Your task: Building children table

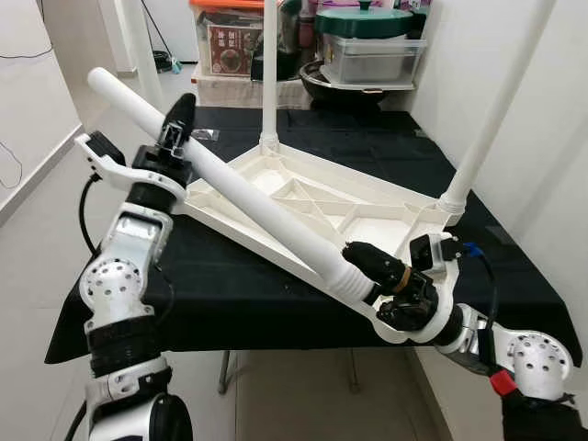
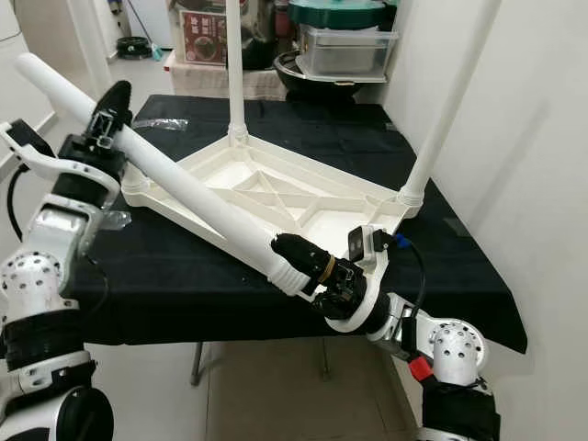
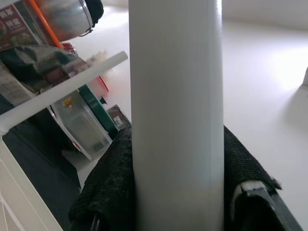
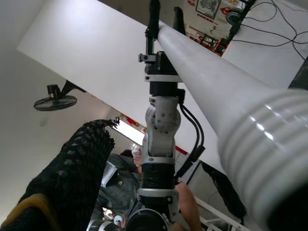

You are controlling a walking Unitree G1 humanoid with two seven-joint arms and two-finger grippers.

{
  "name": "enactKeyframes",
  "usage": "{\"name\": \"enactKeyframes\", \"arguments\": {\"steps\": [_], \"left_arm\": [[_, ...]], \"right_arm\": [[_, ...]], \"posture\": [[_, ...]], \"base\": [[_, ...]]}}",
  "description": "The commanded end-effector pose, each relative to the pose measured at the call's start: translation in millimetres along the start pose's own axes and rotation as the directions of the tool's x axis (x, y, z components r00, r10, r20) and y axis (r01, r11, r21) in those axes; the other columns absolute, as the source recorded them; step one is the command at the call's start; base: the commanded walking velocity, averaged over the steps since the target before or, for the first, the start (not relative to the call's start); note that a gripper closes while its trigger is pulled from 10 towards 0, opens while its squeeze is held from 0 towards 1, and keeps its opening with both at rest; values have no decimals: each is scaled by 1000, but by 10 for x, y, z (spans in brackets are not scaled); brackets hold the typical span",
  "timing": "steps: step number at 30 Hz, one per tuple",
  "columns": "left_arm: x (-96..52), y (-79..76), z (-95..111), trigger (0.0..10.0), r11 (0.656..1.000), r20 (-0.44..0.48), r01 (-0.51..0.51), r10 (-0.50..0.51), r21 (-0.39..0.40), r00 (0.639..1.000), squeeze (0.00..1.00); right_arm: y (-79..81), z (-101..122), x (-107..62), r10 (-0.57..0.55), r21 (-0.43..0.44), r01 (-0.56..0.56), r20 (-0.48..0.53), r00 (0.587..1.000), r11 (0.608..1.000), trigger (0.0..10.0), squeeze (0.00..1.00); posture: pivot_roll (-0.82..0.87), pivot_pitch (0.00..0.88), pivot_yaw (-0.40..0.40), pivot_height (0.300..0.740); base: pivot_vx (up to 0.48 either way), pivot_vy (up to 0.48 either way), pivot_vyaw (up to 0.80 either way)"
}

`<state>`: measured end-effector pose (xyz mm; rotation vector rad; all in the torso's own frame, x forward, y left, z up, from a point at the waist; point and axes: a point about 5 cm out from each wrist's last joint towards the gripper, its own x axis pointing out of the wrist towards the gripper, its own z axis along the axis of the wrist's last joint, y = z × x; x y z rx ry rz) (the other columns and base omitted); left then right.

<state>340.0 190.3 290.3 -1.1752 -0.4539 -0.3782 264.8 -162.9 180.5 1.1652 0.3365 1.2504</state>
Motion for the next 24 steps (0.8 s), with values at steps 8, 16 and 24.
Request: {"name": "enactKeyframes", "arguments": {"steps": [8, 16, 24], "left_arm": [[88, -157, 278, 10000, 999, 138, 20, -14, -39, 990, 0], [126, -177, 256, 10000, 994, 37, 10, -14, 108, 999, 0], [212, -243, 226, 10000, 962, -124, 89, -59, 258, 991, 0]], "right_arm": [[-144, -104, -153, -79, 46, 80, -15, 997, 996, 10000, 0], [-217, 66, -404, -242, -128, 243, 26, 970, 961, 10000, 0], [-132, 695, -660, -468, -553, 502, 215, 857, 665, 10000, 0]], "posture": [[50, 24, -79, 740], [51, 24, -77, 740], [51, 19, -75, 740]], "base": [[0, 0, 0], [0, 0, 0], [0, 0, 0]]}}
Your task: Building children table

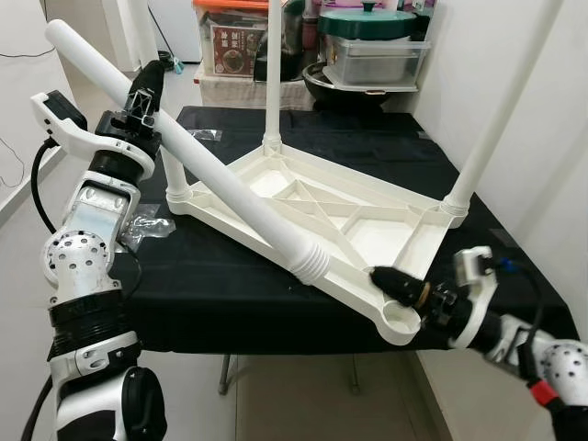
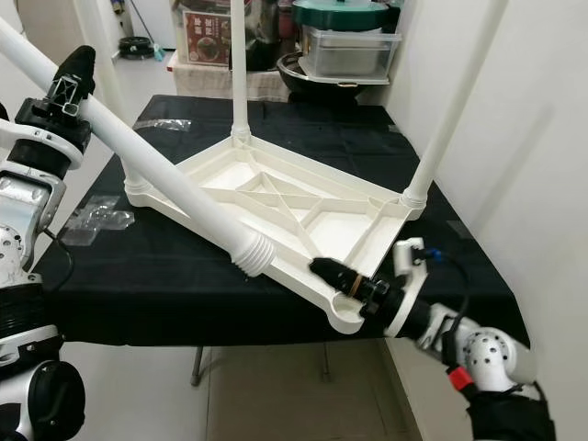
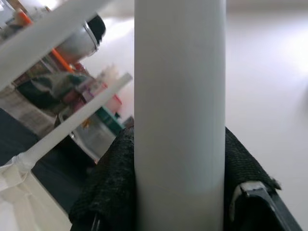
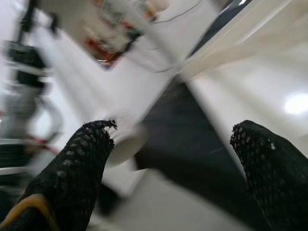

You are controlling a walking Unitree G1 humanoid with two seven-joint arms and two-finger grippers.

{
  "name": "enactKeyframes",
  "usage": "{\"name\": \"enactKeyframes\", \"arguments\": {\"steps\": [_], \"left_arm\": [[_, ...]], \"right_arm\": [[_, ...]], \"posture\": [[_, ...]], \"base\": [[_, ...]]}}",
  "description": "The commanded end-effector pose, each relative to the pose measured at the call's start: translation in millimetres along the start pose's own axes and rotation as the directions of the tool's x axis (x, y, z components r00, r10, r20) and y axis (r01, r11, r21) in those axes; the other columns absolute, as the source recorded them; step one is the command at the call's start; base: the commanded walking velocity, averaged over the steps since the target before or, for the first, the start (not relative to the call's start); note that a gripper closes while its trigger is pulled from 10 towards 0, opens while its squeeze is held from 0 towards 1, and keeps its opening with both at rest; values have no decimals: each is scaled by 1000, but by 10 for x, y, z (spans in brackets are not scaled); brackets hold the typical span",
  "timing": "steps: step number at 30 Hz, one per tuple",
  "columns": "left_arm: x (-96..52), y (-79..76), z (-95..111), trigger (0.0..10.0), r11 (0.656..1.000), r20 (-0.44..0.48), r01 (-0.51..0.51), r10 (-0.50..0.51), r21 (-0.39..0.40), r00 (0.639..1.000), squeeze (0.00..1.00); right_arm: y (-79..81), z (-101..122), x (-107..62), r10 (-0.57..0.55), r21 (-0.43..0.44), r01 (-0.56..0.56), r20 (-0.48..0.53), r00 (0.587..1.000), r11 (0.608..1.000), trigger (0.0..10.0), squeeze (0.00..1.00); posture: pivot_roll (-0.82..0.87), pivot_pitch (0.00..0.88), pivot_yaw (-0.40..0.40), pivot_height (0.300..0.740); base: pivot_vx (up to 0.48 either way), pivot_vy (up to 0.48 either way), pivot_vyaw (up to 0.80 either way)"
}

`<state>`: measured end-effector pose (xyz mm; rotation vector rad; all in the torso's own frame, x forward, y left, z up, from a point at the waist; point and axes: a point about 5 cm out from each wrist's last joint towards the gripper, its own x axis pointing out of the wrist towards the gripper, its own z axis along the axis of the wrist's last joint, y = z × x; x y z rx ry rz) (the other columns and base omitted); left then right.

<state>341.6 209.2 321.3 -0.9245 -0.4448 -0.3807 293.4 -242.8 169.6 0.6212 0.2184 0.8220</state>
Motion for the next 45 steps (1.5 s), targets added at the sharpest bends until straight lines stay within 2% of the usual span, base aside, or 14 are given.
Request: {"name": "enactKeyframes", "arguments": {"steps": [1, 3, 4, 5, 6, 7, 9, 17, 19, 24, 28, 33, 38, 45], "left_arm": [[51, -78, -25, 10000, 998, -43, 48, -47, 30, 998, 0], [59, -91, -32, 10000, 996, -70, 68, -64, 60, 996, 0], [79, -124, -53, 10000, 989, -114, 113, -102, 96, 988, 0], [79, -124, -53, 10000, 989, -114, 113, -102, 96, 988, 0], [95, -159, -81, 10000, 979, -157, 166, -147, 115, 977, 0], [95, -159, -81, 10000, 979, -157, 166, -147, 115, 977, 0], [140, -234, -149, 10000, 957, -227, 258, -223, 133, 948, 0], [232, -405, -331, 10000, 912, -295, 403, -365, 77, 883, 0], [206, -474, -514, 10000, 863, -361, 506, -467, 15, 807, 0], [143, -446, -607, 10000, 828, -412, 561, -519, -24, 749, 0], [143, -433, -616, 10000, 817, -419, 576, -531, -25, 736, 0], [69, -439, -767, 10000, 769, -491, 636, -578, -60, 652, 0], [53, -462, -778, 10000, 738, -509, 669, -611, -89, 606, 0], [95, -469, -758, 10000, 721, -512, 690, -618, -65, 597, 0]], "right_arm": [[-64, 119, -17, -76, -123, 78, 25, 997, 989, 10000, 0], [-83, 206, 6, -112, -188, 118, 40, 993, 975, 10000, 0], [-48, 310, 119, -159, -323, 161, 34, 987, 932, 10000, 0], [-48, 310, 119, -159, -323, 161, 34, 987, 932, 10000, 0], [22, 391, 243, -175, -414, 175, 38, 984, 893, 10000, 0], [22, 391, 243, -175, -414, 175, 38, 984, 893, 10000, 0], [207, 528, 496, -152, -503, 174, 84, 985, 846, 10000, 0], [506, 494, 816, 27, -487, 27, 103, 994, 873, 10000, 0], [599, 329, 949, 124, -488, -86, 47, 991, 868, 10000, 0], [599, 276, 1000, 132, -473, -96, 43, 990, 876, 10000, 0], [616, 268, 1011, 137, -482, -98, 46, 989, 871, 10000, 0], [760, 166, 956, 302, -387, -307, -74, 950, 869, 10000, 0], [684, 98, 877, 309, -390, -346, -156, 938, 853, 10000, 0], [745, -13, 794, 359, -406, -438, -257, 897, 802, 10000, 0]], "posture": [[51, 19, -75, 740], [55, 18, -73, 740], [48, 14, -67, 740], [48, 14, -67, 740], [44, 10, -59, 740], [44, 10, -59, 740], [44, 3, -53, 740], [52, 0, -51, 740], [47, 0, -47, 740], [46, 0, -43, 740], [46, 0, -43, 740], [46, 0, -46, 740], [47, 0, -47, 740], [48, 0, -48, 740]], "base": [[0, 0, 0], [0, 0, 0], [0, 0, 0], [0, 0, 0], [0, 0, 0], [0, 0, 0], [0, 0, 0], [0, 0, 0], [0, 0, 0], [0, 0, 0], [0, 0, 0], [0, 0, 0], [0, 0, 0], [0, 0, 0]]}}
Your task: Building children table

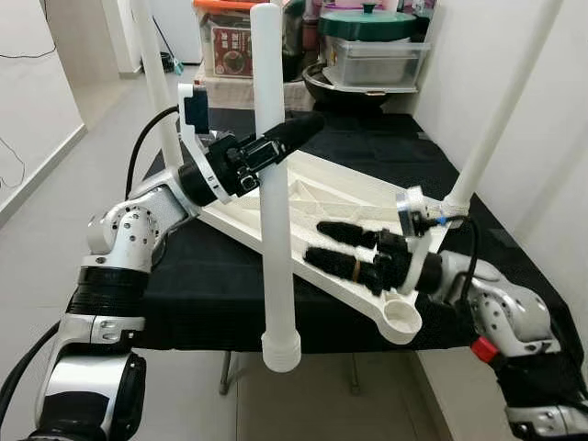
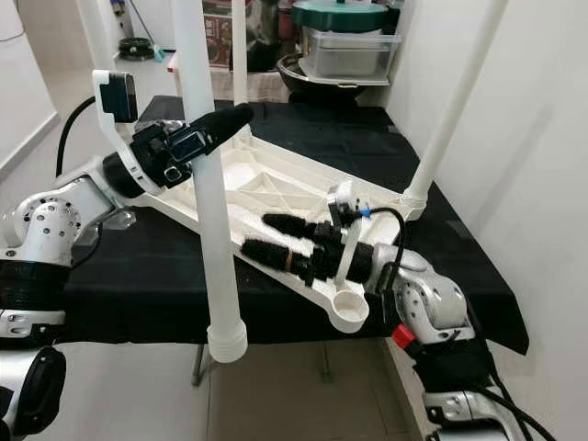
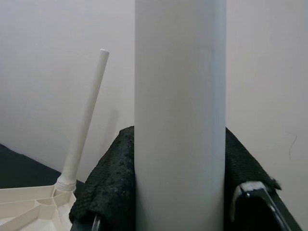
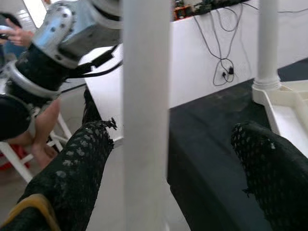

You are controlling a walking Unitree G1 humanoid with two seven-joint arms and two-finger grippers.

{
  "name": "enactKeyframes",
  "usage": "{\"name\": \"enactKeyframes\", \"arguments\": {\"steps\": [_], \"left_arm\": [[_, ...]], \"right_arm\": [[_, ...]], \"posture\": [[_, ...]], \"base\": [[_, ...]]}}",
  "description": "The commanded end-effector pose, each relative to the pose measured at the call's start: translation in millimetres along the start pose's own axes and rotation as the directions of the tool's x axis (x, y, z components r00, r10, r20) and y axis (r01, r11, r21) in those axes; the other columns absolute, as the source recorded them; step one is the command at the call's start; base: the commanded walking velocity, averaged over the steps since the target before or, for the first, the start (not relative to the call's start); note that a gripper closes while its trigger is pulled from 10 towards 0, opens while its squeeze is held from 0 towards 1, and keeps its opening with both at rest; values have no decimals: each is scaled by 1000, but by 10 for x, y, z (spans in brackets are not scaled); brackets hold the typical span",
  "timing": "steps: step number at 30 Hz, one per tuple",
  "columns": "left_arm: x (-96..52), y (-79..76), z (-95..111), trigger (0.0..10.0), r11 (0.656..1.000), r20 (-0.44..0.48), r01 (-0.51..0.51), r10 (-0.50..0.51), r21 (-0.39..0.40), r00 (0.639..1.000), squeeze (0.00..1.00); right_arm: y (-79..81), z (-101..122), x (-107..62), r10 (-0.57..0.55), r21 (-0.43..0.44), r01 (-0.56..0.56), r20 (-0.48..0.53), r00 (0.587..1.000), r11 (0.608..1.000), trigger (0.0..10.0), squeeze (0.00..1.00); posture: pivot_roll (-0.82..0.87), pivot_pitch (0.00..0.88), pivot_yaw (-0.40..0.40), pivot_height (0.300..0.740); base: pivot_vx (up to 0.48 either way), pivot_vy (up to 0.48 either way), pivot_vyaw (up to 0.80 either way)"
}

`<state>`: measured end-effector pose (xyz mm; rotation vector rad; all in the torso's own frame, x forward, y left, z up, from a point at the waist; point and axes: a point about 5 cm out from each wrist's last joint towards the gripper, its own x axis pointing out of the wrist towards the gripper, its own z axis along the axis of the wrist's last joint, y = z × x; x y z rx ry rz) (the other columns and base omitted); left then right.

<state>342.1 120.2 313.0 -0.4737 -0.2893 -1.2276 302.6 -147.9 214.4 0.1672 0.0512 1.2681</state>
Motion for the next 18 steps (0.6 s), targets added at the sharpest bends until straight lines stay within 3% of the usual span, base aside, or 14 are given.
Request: {"name": "enactKeyframes", "arguments": {"steps": [1, 18], "left_arm": [[38, -4, 54, 10000, 999, 5, 17, -17, 33, 1000, 0], [180, 18, 16, 10000, 998, 17, 45, -46, 33, 999, 0]], "right_arm": [[62, 37, 54, 34, -37, -34, 0, 999, 999, 10000, 0], [105, 4, 387, 2, -43, -1, 32, 999, 999, 10000, 0]], "posture": [[46, 0, -47, 740], [43, 5, -41, 740]], "base": [[0, 0, 0], [0, 0, 0]]}}
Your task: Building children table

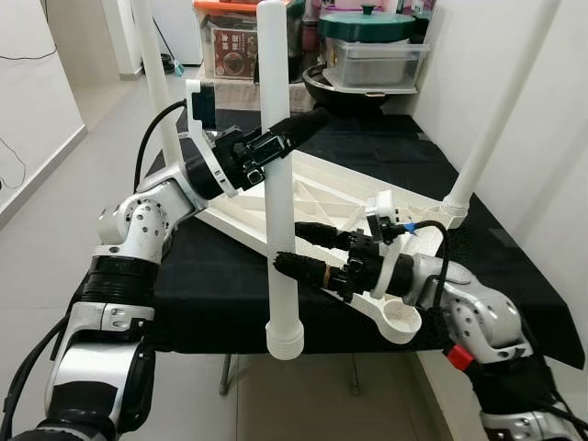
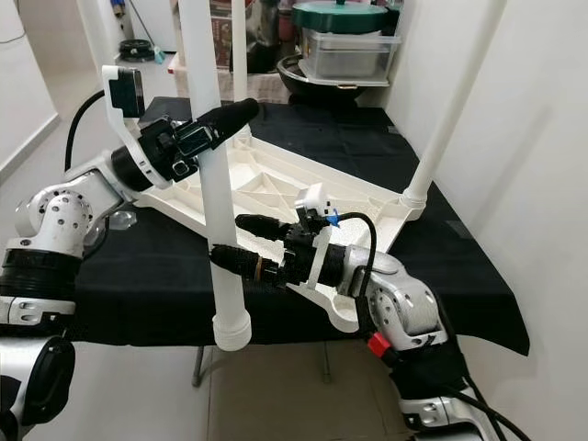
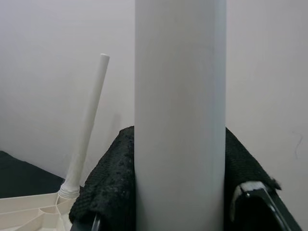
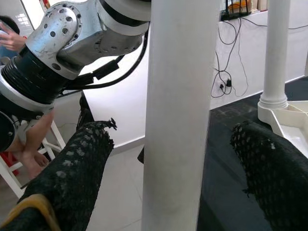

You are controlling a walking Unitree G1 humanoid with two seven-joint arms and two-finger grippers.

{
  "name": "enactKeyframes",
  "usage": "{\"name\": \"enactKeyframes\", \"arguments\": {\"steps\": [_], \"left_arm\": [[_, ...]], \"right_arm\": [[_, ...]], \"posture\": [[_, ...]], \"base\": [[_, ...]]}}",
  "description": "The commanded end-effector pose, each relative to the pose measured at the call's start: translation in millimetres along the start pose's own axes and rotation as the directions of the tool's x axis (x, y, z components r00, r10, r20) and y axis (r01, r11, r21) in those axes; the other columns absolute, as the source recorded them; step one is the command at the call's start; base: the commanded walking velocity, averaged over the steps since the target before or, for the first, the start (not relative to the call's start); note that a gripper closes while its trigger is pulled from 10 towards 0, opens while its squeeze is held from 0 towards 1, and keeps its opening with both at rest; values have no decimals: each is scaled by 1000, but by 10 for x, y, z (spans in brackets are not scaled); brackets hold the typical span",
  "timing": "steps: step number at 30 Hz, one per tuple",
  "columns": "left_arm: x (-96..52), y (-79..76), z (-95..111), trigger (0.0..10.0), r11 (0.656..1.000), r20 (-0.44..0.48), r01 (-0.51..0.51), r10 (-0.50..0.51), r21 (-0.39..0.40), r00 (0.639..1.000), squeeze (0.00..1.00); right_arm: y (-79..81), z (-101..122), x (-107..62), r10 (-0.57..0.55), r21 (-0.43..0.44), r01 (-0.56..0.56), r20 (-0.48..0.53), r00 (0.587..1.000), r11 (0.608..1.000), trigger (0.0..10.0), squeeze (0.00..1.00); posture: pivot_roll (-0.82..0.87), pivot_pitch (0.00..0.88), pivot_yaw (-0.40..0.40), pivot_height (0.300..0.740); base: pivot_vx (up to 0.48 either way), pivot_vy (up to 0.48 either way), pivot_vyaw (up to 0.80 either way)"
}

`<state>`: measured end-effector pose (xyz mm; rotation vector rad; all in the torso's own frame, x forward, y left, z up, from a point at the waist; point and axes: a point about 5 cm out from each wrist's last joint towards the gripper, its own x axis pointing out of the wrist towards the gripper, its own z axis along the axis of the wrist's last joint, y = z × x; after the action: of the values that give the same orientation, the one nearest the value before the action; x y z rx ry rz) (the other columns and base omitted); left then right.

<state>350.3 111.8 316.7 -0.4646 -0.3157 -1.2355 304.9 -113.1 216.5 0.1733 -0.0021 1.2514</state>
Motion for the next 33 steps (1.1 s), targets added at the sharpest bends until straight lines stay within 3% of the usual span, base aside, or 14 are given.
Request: {"name": "enactKeyframes", "arguments": {"steps": [1, 14, 33], "left_arm": [[74, -28, 21, 10000, 999, 4, 31, -31, 15, 1000, 0], [158, -30, 27, 10000, 999, 16, 49, -50, 15, 999, 0], [294, -84, 4, 10000, 996, 17, 91, -91, 11, 996, 0]], "right_arm": [[34, 7, 59, 21, -17, -21, -13, 1000, 1000, 10000, 0], [111, -113, 328, 39, -19, -40, -39, 998, 999, 10000, 0], [110, -185, 523, 38, -2, -38, -103, 994, 999, 10000, 0]], "posture": [[43, 5, -41, 740], [40, 9, -38, 740], [40, 11, -38, 740]], "base": [[0, 0, 0], [0, 0, 0], [0, 0, 0]]}}
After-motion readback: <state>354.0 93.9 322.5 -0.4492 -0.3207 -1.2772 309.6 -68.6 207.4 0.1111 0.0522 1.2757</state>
